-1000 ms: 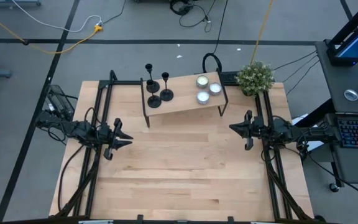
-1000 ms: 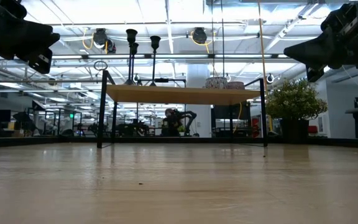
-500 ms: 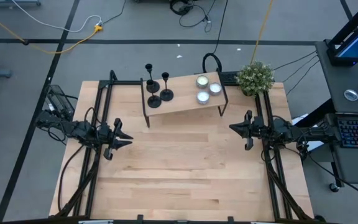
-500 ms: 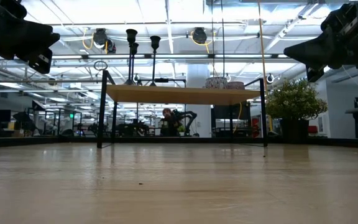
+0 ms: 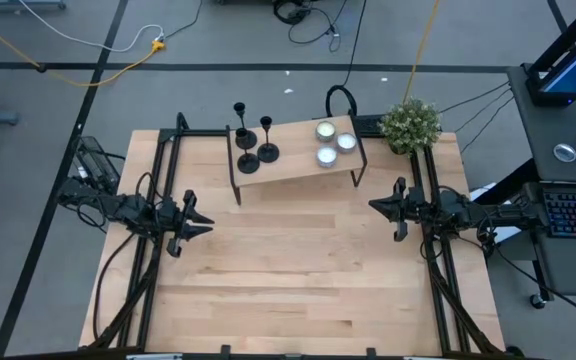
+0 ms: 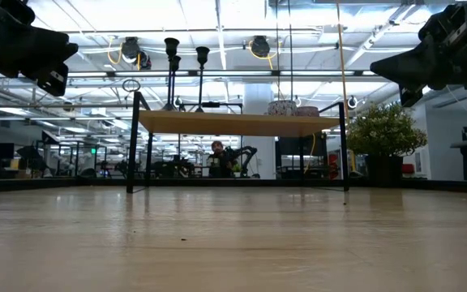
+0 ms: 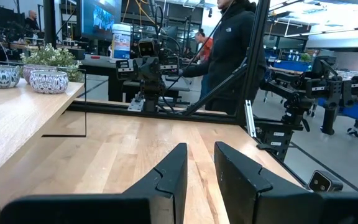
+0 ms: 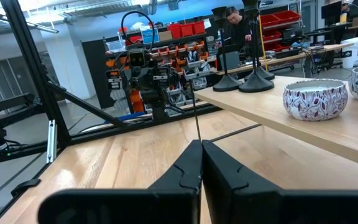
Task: Pick & Place candle stick holders
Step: Return to Home Position
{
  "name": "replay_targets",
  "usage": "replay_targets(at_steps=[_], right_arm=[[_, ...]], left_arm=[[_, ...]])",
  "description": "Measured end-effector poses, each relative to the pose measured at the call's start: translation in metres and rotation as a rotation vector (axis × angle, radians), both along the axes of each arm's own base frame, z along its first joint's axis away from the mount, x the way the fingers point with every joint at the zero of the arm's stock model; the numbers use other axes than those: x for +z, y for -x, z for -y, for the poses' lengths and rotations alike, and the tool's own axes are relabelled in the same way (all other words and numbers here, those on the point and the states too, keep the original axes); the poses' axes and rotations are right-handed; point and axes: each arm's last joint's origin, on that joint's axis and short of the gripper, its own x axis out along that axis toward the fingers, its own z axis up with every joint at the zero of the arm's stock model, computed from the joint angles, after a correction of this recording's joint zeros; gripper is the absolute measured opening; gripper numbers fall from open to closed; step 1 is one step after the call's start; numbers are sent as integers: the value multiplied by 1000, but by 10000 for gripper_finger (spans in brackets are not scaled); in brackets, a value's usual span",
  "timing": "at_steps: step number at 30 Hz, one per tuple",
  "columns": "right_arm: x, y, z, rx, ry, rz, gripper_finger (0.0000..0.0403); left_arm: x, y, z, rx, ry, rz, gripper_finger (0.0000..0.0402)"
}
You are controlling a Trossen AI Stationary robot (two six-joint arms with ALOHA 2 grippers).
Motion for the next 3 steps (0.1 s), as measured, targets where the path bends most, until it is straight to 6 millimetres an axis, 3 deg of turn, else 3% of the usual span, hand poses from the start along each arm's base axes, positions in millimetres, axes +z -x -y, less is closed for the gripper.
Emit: replay_targets(at_steps=[3], right_arm=[[0,0,0,0,0,0,0]], left_arm=[[0,0,0,0,0,0,86]])
